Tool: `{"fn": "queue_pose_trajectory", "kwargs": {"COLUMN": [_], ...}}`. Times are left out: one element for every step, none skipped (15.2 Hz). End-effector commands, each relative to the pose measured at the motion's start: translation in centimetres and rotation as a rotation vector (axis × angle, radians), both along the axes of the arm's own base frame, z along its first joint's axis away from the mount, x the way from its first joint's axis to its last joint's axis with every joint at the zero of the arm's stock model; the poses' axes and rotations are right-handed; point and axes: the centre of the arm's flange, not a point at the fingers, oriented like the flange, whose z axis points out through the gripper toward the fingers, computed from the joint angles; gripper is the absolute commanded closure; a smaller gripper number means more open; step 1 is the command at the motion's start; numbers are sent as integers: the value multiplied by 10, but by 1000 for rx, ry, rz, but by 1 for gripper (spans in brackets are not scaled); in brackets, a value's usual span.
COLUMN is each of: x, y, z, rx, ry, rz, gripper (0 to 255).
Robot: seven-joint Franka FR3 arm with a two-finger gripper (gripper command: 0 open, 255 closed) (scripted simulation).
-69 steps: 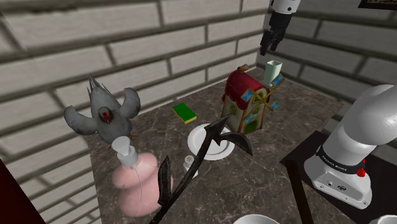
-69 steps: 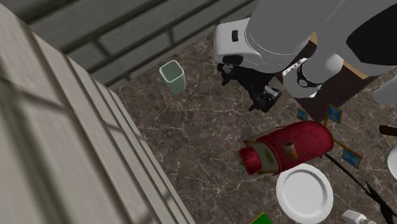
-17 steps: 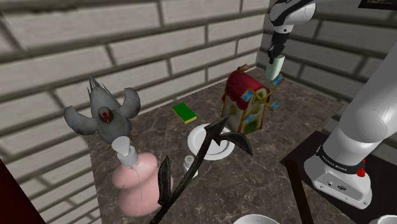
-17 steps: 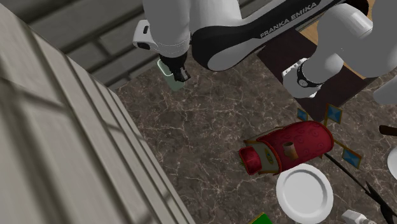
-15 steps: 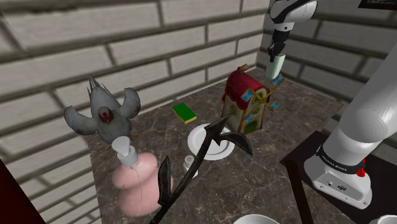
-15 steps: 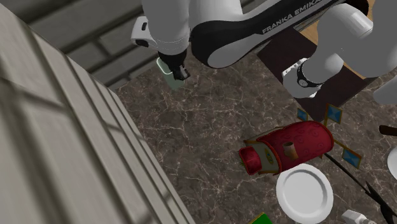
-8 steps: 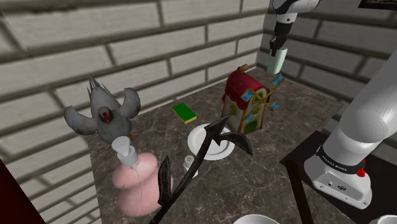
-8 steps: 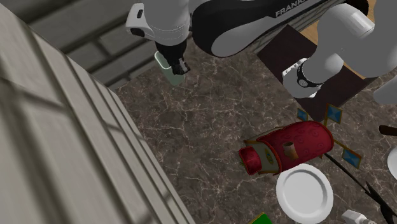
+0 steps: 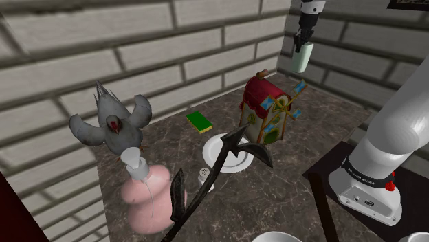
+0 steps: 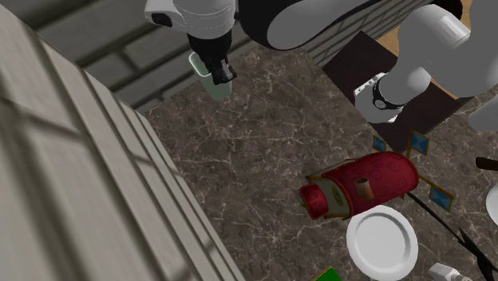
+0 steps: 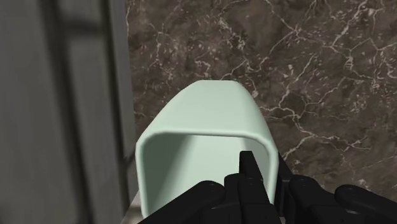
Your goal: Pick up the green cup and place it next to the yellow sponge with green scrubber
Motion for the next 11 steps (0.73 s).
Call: {"fn": "queue_pose_trajectory", "kwargs": {"x": [1,1,1,1,1,1,1,1,1,1,1], "y": [1,1,1,1,1,1,1,1,1,1,1], "z": [10,16,21,26,32,37,42,47,53,58,63], "rx": [0,0,0,0,0,0,0,0,0,0,0], "ry": [0,0,0,0,0,0,0,0,0,0,0], "rz": [0,0,0,0,0,0,0,0,0,0,0], "gripper": [255,255,255,255,255,255,255,255,255,255,255]}}
